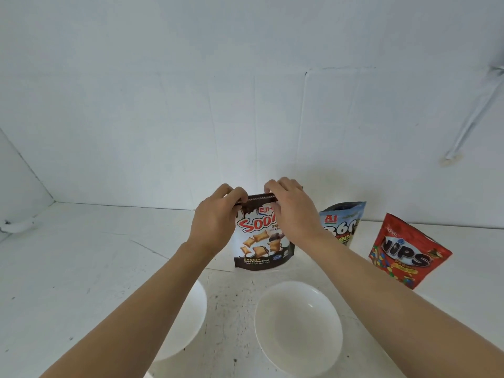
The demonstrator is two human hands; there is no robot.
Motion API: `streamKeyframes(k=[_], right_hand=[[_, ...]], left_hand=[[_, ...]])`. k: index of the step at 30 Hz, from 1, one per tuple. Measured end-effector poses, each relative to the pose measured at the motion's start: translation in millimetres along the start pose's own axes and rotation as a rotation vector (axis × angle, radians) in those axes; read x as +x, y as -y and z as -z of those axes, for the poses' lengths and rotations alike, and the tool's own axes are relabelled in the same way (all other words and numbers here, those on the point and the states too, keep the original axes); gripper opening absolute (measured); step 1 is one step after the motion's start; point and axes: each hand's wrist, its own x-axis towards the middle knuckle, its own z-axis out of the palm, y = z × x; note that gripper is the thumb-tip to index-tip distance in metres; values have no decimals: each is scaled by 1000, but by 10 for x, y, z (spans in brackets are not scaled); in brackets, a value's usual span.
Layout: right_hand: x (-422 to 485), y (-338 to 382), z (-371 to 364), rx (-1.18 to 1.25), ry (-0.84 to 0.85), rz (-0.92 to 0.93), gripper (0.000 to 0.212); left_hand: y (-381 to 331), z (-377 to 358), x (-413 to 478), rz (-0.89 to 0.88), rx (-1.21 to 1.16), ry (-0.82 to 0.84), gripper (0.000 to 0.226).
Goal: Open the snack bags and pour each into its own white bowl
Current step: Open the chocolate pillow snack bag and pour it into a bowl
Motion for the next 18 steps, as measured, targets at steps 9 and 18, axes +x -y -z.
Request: streamKeyframes(k=[9,18], right_hand=[[239,776,80,63,-168,94,13],[545,2193,-367,199,-174,139,11]], left_hand=[[410,869,-26,-76,3,-120,18],[1483,2074,-535,-8,-30,-82,21]])
